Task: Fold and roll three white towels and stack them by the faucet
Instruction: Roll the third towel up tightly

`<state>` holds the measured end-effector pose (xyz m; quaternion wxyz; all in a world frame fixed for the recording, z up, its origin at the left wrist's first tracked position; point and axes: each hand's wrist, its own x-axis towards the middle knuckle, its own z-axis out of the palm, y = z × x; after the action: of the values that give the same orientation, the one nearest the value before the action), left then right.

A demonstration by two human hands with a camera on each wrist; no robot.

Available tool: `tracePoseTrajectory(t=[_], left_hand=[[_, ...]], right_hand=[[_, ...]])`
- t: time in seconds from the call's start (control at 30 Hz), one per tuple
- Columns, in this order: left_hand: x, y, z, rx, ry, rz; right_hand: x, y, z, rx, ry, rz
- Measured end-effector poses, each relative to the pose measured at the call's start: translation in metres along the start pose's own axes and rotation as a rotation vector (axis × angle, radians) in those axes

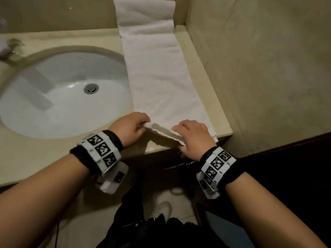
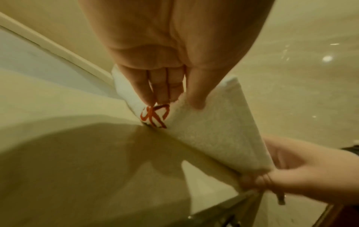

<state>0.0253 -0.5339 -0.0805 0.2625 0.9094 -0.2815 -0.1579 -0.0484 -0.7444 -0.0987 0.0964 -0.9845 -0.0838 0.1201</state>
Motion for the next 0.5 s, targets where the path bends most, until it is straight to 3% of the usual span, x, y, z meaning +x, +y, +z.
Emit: tracePoseTrajectory(t=[0.27, 0.4, 0.5], left_hand=[[-0.026, 0.010, 0.009, 0.317, 0.045, 0.120], [-0.026, -0.005, 0.001, 0.177, 0.145, -0.106], [-0.030, -0.021, -0.001, 0.086, 0.125, -0.212]], right_hand=[[0.021, -0.012, -0.012, 0.071, 0.014, -0.053], [0.015, 0.003, -0.023, -0.045, -0.051, -0.034], [0.005, 0.021, -0.026, 0.162, -0.094, 0.121]])
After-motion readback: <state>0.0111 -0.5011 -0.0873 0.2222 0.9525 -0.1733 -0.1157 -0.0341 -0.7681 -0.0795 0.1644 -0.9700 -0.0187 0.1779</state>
